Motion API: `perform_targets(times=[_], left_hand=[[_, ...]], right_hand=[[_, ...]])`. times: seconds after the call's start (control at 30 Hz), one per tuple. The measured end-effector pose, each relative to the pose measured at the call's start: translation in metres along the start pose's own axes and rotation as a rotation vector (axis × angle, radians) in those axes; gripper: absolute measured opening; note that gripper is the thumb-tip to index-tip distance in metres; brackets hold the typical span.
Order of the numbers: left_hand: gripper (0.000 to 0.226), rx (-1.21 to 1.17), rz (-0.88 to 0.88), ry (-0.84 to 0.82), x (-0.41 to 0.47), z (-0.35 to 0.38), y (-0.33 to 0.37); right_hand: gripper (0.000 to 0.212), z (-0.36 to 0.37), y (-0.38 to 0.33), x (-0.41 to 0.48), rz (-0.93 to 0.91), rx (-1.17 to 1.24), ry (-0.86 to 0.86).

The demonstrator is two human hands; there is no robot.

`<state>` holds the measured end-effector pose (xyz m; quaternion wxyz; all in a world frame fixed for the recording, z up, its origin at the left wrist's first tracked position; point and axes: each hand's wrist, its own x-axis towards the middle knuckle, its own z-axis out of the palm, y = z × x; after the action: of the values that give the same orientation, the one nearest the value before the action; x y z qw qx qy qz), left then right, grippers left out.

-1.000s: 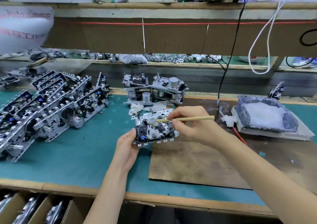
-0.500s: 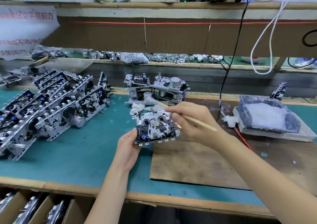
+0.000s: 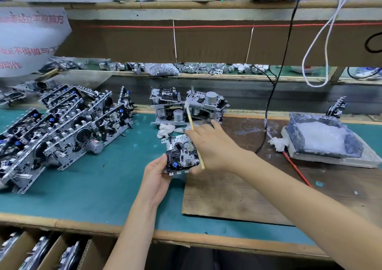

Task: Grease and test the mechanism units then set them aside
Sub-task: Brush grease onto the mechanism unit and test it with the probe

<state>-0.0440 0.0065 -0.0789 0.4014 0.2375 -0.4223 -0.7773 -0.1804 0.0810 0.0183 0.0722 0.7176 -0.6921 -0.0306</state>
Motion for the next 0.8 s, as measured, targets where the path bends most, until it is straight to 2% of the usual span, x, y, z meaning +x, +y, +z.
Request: perform_targets(times=[0.1,0.17,0.2,0.3,0.33,0.47,0.57,0.8], left_hand=[[0.031,0.003,0.009,0.009,0.000,0.000,0.001],[0.031,-0.009,0.026,0.021,0.000,-0.001,0.001],[0.031,-0.014,0.034,0.027,0.001,-0.001,0.001],[0.044,-0.017,0.031,0.050,0.001,-0.002,0.000],[0.047,-0.015,0.031,0.052,0.002,-0.002,0.000],[0.047,-0.010,0.043,0.030,0.001,0.000,0.001],[0.037,-0.009,0.056,0.038,0.001,-0.001,0.000],[0.032,-0.008,0.042,0.039,-0.001,-0.001,0.001]], right_hand=[[0.097,-0.003,0.003,-0.001,-0.017,0.025,-0.015],[0.093,-0.006,0.005,-0.008,-0.023,0.143,0.007],[0.083,-0.008,0.006,-0.012,-0.037,0.247,0.083],[0.034,-0.016,0.006,-0.024,-0.093,0.526,0.457],[0.029,-0.018,0.006,-0.028,-0.106,0.572,0.541],[0.024,-0.024,0.007,-0.043,-0.222,0.624,0.649],[0.016,-0.025,0.004,-0.049,-0.226,0.621,0.696],[0.022,-0.021,0.001,-0.053,-0.195,0.649,0.634]])
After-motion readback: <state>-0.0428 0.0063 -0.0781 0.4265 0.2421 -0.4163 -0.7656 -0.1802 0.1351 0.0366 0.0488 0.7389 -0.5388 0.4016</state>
